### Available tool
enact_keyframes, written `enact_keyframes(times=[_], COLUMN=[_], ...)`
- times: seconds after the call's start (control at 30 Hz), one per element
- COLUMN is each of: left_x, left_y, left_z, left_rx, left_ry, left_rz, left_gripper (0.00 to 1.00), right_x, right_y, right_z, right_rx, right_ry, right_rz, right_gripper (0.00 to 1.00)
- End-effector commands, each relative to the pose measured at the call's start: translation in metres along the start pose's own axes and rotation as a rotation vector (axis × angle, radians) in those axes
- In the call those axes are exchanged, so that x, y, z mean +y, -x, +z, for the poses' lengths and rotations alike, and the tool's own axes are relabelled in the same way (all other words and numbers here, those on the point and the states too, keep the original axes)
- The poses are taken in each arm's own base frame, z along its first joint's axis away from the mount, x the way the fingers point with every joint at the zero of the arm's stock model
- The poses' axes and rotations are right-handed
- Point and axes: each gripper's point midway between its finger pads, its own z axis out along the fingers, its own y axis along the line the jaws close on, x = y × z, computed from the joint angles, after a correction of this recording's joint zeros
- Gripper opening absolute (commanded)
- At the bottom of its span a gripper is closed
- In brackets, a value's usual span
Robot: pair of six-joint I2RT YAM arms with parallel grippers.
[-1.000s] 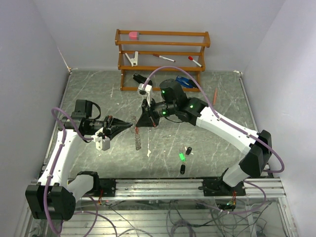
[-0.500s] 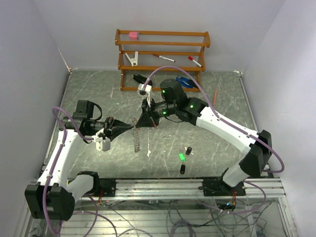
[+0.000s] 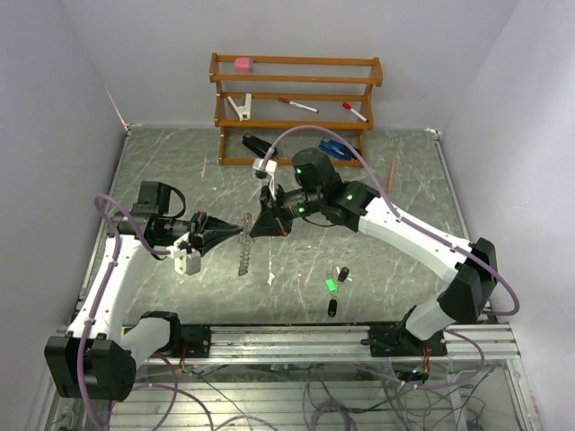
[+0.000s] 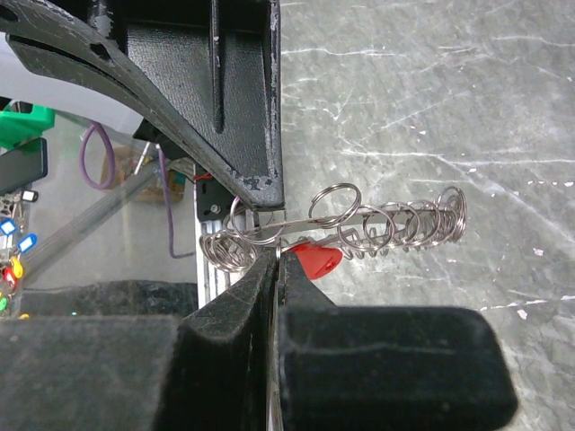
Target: Put the keys on the keyring
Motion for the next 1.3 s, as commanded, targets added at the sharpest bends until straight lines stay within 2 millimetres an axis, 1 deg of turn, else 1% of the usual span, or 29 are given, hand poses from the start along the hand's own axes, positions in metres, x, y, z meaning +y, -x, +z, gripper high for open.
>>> enact_keyframes(times=[0.0, 0.23, 0.4, 0.6, 0.9, 1.27], left_x=[0.043, 0.042, 0.04, 0.038, 0.033, 0.036], left_y=[0.032, 0.032, 0.033, 0.032, 0.03, 0.03], left_z=[0.001, 0.001, 0.001, 0.001, 0.003, 0.003], left_rx=[-0.066, -0.067, -0.068, -0.069, -0.076, -0.076], left_ry=[0.07, 0.069, 0.069, 0.069, 0.066, 0.066], left_rz=[0.674, 0.664, 0.652, 0.644, 0.633, 0.646], left_gripper=[0.07, 0.07, 0.07, 0.07, 0.07, 0.07], right_x=[0.005, 0.002, -0.006, -0.004, 0.001, 0.011], right_y=[0.012, 0.018, 0.019, 0.025, 0.032, 0.025], right_z=[-0.01, -0.009, -0.01, -0.013, -0.012, -0.012], right_rx=[-0.037, -0.047, -0.04, -0.057, -0.069, -0.055], right_ry=[-0.007, -0.02, -0.066, -0.071, -0.039, 0.012], right_rz=[-0.044, -0.062, -0.069, -0.079, -0.078, -0.064], right_gripper=[0.0, 0.0, 0.0, 0.0, 0.0, 0.0])
